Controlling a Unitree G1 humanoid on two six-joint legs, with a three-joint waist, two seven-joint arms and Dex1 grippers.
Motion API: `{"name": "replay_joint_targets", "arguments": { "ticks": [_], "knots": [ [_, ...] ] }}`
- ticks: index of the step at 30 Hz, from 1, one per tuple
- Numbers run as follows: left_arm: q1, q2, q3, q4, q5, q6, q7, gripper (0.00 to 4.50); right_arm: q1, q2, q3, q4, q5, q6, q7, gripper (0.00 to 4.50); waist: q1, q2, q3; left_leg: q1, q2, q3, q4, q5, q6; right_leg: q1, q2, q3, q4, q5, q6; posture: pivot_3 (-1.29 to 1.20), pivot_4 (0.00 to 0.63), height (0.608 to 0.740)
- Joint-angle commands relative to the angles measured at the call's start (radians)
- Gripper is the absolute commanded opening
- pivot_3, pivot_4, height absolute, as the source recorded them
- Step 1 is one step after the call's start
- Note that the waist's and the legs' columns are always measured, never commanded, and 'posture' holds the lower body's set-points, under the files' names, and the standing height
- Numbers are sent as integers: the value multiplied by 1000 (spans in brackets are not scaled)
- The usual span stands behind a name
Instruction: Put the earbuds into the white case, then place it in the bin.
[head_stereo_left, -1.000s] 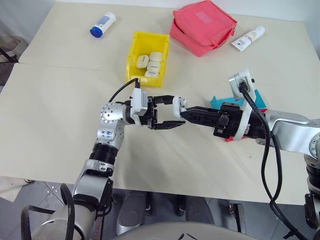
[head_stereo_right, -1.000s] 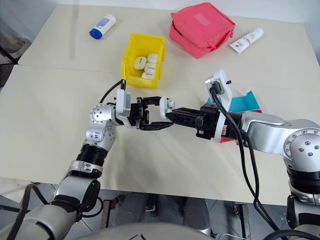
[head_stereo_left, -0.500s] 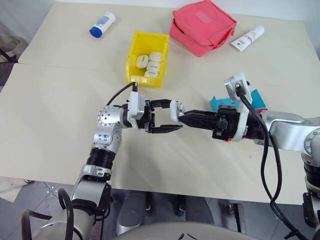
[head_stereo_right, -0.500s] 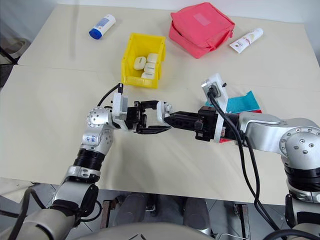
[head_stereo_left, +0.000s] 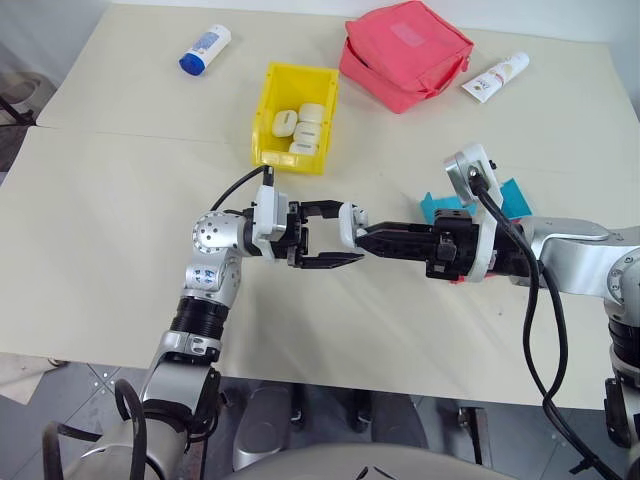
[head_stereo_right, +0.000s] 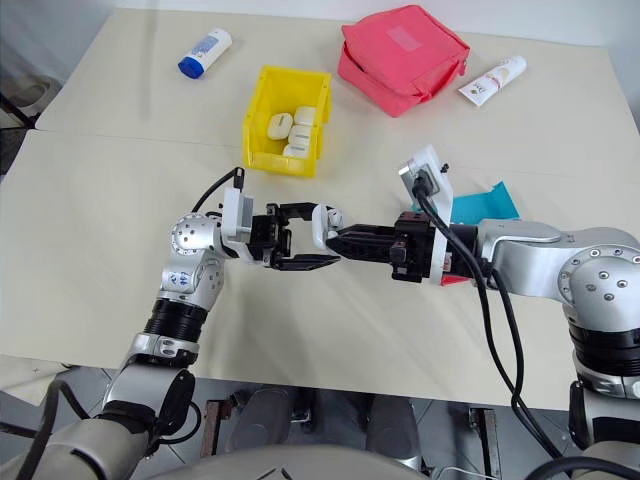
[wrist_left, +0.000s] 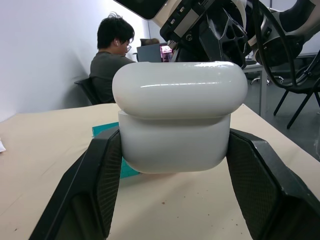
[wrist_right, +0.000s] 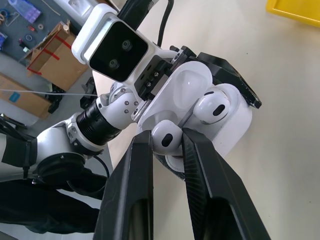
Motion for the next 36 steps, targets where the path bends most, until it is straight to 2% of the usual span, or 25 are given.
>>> {"name": "replay_joint_targets", "arguments": {
  "ticks": [1, 9, 11, 18, 36],
  "knots": [
    [-18, -22, 3, -112, -62, -12, -1, 2774, 2, -9, 20, 38, -86, 32, -17, 469, 0, 0, 0, 0, 0, 0, 0, 0, 0, 0, 0, 0, 0, 0, 0, 0, 150, 740],
    [-13, -20, 0, -104, -60, -10, -3, 2774, -23, -2, 8, 26, -109, 38, 4, 469, 0, 0, 0, 0, 0, 0, 0, 0, 0, 0, 0, 0, 0, 0, 0, 0, 150, 740],
    [-10, -20, -1, -106, -60, -9, -4, 2774, -23, -1, 6, 25, -112, 40, 4, 1180, 0, 0, 0, 0, 0, 0, 0, 0, 0, 0, 0, 0, 0, 0, 0, 0, 150, 740],
    [-9, -16, -2, -105, -56, -4, -1, 2774, -29, 7, -5, 11, -118, 39, 11, 3142, 0, 0, 0, 0, 0, 0, 0, 0, 0, 0, 0, 0, 0, 0, 0, 0, 150, 740],
    [-20, -5, 29, -50, -58, -10, 12, 2774, -54, -49, -55, -21, -112, 70, 72, 3142, 0, -1, 1, 0, 0, 0, 0, 0, 0, 0, 0, 0, -1, 0, 0, 0, 150, 740]
  ]
}}
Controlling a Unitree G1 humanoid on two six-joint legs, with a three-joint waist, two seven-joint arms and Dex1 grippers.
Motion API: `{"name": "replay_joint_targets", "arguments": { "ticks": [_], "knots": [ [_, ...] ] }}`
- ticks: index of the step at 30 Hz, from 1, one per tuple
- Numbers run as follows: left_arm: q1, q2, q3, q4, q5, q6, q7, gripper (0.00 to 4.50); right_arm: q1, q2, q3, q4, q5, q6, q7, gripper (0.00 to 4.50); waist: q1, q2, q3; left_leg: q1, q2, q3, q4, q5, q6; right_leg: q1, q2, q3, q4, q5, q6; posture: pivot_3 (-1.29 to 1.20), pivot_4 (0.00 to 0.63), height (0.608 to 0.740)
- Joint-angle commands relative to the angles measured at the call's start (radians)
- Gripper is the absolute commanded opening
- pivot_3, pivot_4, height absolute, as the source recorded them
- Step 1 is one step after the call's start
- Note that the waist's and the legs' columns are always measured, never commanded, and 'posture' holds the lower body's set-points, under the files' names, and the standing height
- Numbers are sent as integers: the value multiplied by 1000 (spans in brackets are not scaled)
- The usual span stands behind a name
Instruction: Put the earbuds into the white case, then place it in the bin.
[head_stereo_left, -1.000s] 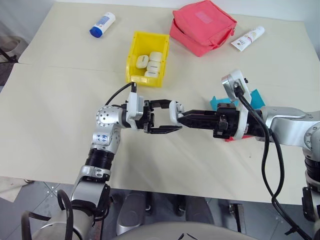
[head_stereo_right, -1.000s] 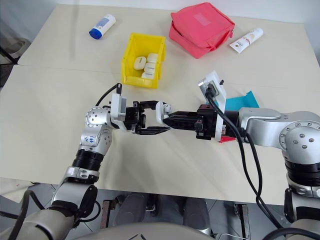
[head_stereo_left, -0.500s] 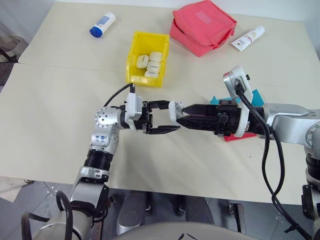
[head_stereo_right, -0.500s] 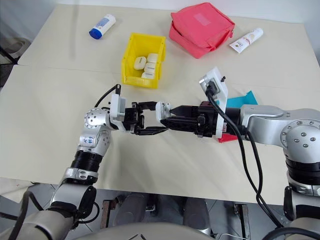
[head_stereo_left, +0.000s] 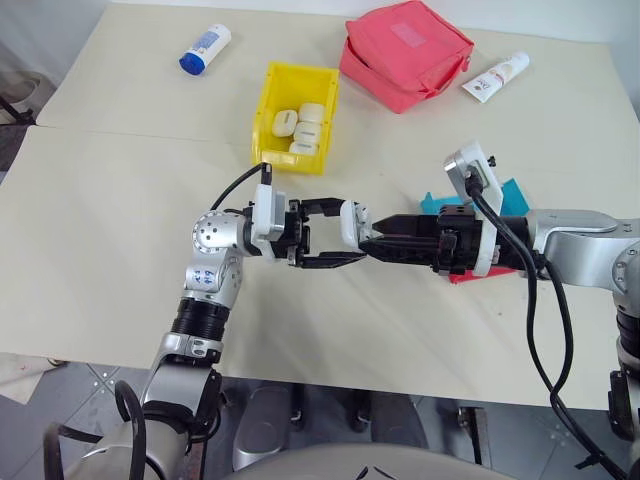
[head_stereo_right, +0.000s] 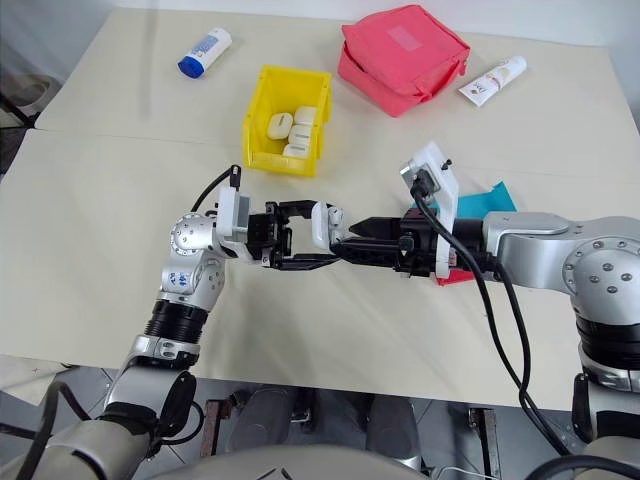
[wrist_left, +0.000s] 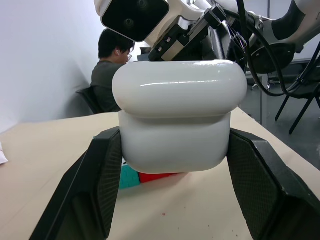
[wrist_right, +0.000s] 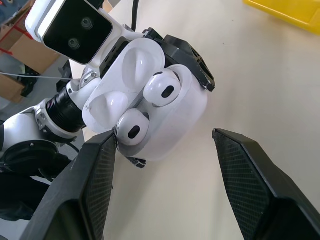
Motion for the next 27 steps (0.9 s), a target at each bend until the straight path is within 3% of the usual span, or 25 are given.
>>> {"name": "replay_joint_targets", "arguments": {
  "ticks": [1, 13, 27],
  "knots": [
    [-20, -5, 25, -11, -39, -18, 6, 2774, -18, -26, -35, -26, -4, 7, 12, 3142, 0, 0, 0, 0, 0, 0, 0, 0, 0, 0, 0, 0, 0, 0, 0, 0, 150, 740],
    [-50, -3, 51, 52, -48, -21, 7, 2774, -22, -92, -41, -56, -75, 29, 76, 3142, 0, 0, 0, 0, 0, 0, 0, 0, 0, 1, 0, 0, -2, 0, 1, 0, 150, 740],
    [-8, 5, 18, -17, -66, 79, -37, 2774, -125, 15, -21, 9, -315, -12, 104, 3142, 0, 0, 0, 0, 0, 0, 0, 0, 0, 0, 0, 0, -2, 1, 1, 0, 150, 740]
  ]
}}
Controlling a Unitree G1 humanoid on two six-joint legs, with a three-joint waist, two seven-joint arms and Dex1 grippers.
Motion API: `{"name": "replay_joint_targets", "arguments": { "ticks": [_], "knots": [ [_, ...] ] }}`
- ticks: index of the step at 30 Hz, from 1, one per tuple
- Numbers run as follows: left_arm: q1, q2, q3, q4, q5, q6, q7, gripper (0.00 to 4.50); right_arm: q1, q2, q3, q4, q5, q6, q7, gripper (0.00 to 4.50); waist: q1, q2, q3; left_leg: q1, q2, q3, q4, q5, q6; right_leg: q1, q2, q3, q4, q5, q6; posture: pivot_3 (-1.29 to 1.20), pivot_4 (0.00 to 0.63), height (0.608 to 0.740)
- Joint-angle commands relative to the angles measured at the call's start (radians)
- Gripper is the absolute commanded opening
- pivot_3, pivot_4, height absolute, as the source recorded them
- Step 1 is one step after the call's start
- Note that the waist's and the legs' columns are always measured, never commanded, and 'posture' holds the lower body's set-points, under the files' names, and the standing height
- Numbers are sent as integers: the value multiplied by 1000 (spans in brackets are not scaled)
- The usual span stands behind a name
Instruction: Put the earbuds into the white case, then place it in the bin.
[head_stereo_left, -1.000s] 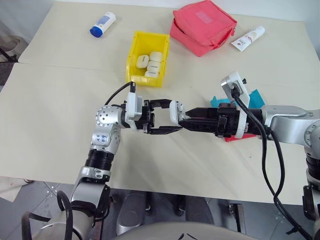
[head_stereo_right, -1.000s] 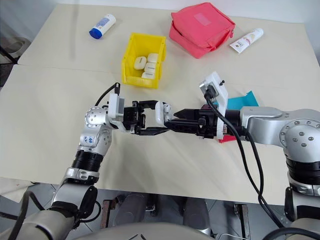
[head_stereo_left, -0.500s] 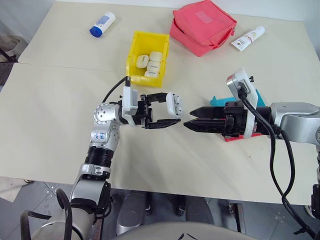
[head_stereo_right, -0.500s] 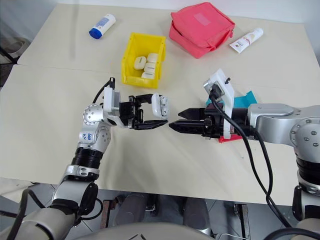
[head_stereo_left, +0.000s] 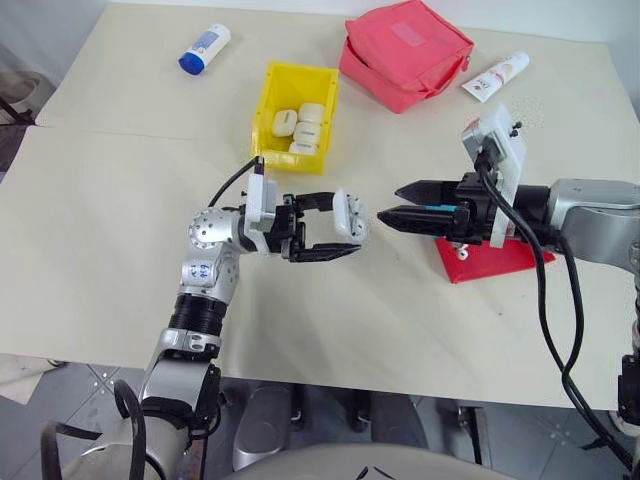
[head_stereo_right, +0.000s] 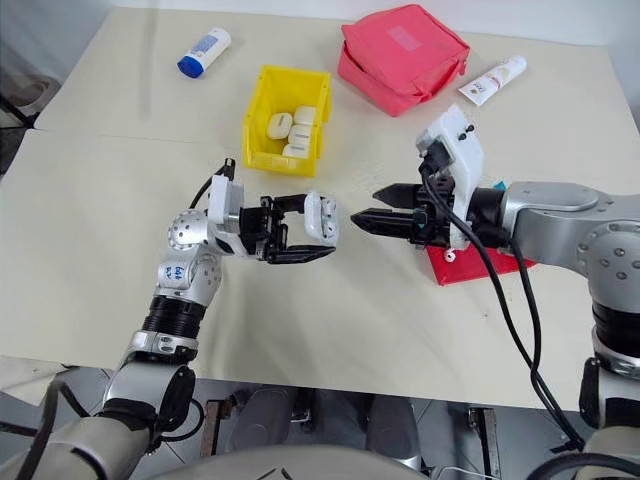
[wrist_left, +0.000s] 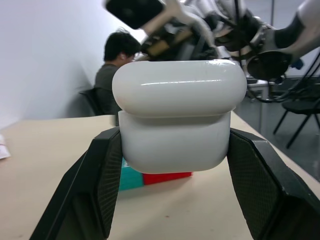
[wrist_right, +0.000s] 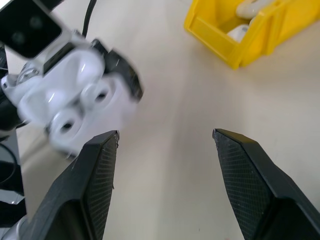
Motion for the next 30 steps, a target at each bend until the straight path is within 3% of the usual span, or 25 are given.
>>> {"name": "replay_joint_targets", "arguments": {
  "ticks": [1, 9, 12, 19, 20, 30],
  "knots": [
    [0, -2, -4, -52, -27, 9, -5, 2774, -31, 28, -6, -3, -43, -15, 25, 3142, 0, 0, 0, 0, 0, 0, 0, 0, 0, 0, 0, 0, 0, 0, 0, 0, 150, 740],
    [27, 37, -19, -93, -20, 65, -14, 2774, -79, 53, -2, -24, -152, -22, 77, 3142, -2, 0, 0, 0, 0, 0, 0, 0, 0, 0, 0, 0, 0, 0, 0, 0, 150, 740],
    [8, 64, -34, -90, 11, 68, 2, 2774, -101, 35, 24, -77, -191, -17, 116, 2572, -1, 0, 0, 0, 0, 0, 0, 0, 0, 0, 0, 0, 0, 0, 0, 0, 150, 740],
    [-79, 108, -71, -30, 144, 27, 85, 2774, -232, 114, 116, -187, -202, 25, 112, 146, -3, 0, 0, 0, 0, 0, 0, 0, 0, -1, 0, 0, 1, 0, 0, 0, 150, 740],
    [-88, 112, -77, -26, 161, 31, 100, 2774, -243, 127, 126, -193, -205, 31, 108, 27, -2, 0, 0, 0, 0, 0, 0, 0, 0, -1, 0, 0, 1, 0, 0, 0, 150, 740],
    [-135, 134, -95, -13, 181, 6, 83, 2774, -281, 183, 304, -176, -397, 25, 120, 27, -2, 0, 0, 0, -1, 0, 0, 0, 0, -2, 0, 0, 4, 0, 0, 0, 150, 740]
  ]
}}
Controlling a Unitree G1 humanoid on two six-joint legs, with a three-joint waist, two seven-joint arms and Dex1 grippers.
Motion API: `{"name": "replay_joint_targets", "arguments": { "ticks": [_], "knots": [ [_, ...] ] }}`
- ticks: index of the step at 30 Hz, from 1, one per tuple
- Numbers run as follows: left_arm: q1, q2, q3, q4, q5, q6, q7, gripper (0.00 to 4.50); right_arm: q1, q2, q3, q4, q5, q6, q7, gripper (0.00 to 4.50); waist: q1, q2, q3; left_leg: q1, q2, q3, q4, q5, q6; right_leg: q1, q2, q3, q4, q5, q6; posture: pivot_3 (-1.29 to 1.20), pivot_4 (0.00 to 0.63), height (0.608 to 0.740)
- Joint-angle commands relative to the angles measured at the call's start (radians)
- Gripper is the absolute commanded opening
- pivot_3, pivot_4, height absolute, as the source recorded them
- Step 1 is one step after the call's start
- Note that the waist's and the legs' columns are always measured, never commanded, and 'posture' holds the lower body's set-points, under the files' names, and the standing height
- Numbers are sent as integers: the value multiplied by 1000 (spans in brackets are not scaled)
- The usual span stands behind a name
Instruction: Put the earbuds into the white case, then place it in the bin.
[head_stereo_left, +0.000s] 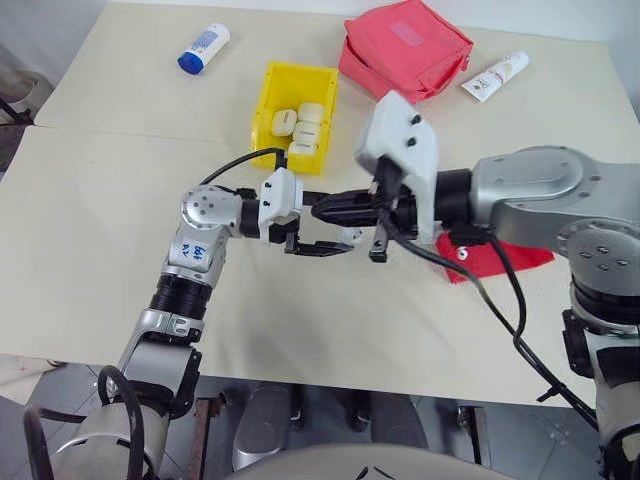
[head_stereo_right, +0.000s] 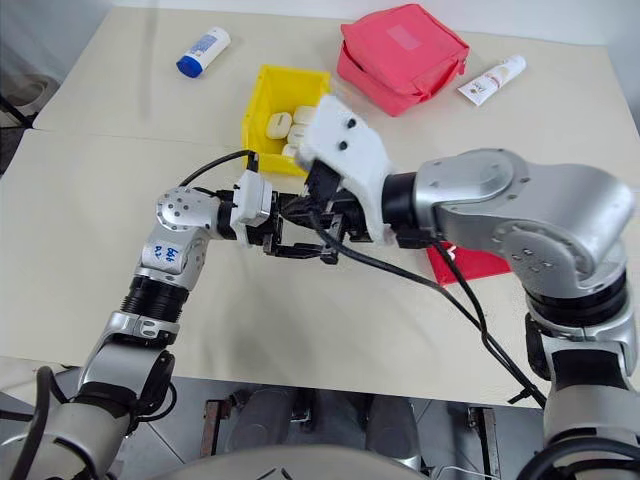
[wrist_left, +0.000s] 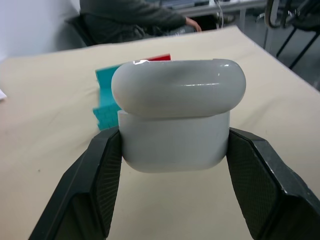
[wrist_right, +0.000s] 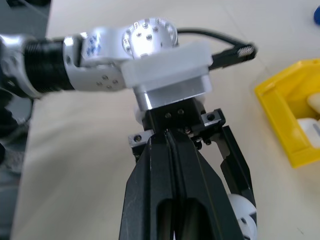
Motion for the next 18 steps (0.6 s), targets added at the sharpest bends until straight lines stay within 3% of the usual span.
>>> {"name": "replay_joint_targets", "arguments": {
  "ticks": [1, 10, 18],
  "knots": [
    [-23, 7, 20, -40, -40, -2, -13, 2774, -4, -30, 18, 4, -85, -25, 26, 27, 0, 0, 0, 0, 0, 0, 0, 0, 0, 0, 0, 0, 0, 0, 0, 0, 150, 740],
    [9, 52, 92, -102, -100, 34, 27, 2774, 74, -252, -52, 29, -196, -59, 162, 27, -2, -1, 1, 0, 0, 0, 0, 0, 0, 0, 0, 0, 0, 0, 0, 0, 150, 740],
    [34, 50, 135, -119, -114, 41, 95, 2774, 112, -225, -164, 80, -197, -110, 200, 27, -1, -1, 1, 0, 0, 1, 0, 0, 0, 0, 0, 1, 0, 0, 0, 0, 150, 740]
  ]
}}
